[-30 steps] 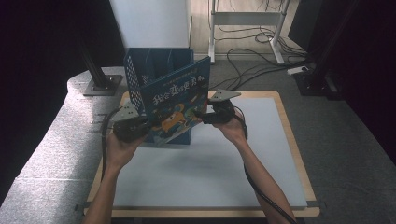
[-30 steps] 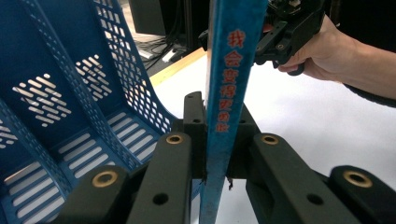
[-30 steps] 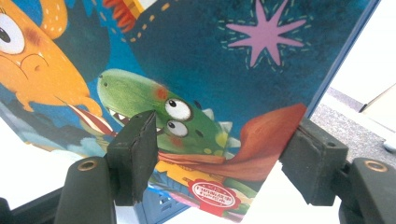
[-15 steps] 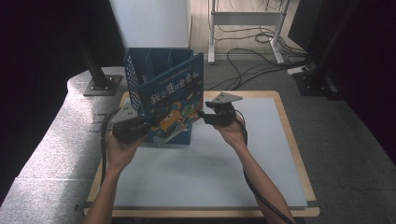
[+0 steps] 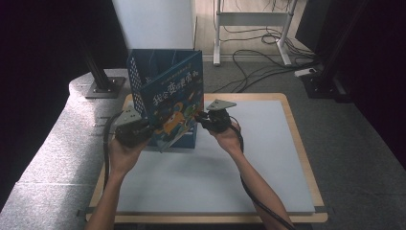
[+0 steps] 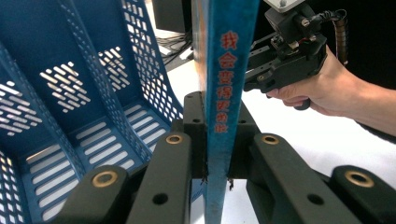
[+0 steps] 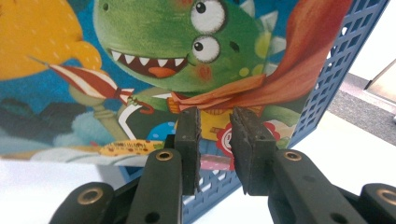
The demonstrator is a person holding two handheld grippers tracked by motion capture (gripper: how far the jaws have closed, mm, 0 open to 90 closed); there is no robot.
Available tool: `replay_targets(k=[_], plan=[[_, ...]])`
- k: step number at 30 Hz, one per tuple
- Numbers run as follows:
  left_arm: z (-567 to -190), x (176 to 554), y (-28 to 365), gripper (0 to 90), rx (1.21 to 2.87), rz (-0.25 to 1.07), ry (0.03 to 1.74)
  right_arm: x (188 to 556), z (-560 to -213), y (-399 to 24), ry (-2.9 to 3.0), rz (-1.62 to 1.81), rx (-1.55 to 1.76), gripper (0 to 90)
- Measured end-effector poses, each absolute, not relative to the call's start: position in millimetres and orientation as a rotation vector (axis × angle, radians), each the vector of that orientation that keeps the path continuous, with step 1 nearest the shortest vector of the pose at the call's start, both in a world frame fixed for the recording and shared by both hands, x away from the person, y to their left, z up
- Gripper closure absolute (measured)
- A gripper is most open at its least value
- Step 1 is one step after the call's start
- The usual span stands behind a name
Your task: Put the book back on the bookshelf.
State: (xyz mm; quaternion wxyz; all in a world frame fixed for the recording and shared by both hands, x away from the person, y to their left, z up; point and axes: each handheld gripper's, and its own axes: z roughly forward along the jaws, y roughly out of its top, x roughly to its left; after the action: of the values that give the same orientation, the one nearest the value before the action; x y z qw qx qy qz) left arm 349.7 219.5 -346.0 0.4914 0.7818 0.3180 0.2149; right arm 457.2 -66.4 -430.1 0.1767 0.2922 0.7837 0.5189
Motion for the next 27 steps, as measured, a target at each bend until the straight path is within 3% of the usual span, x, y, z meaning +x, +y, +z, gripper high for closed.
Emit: replay_targets(k=[10,27], plan=[[-345.9,348.5,220.0,81.5,1.892,0.583,0.813,468.7,-431.1,-52.7,2.212,1.486,0.849,70.4],[-354.0,346.6,233.4,82.1,1.816,0.551,0.887,477.9,-428.5,-44.0,2.219,1.515,0.837,69.2]])
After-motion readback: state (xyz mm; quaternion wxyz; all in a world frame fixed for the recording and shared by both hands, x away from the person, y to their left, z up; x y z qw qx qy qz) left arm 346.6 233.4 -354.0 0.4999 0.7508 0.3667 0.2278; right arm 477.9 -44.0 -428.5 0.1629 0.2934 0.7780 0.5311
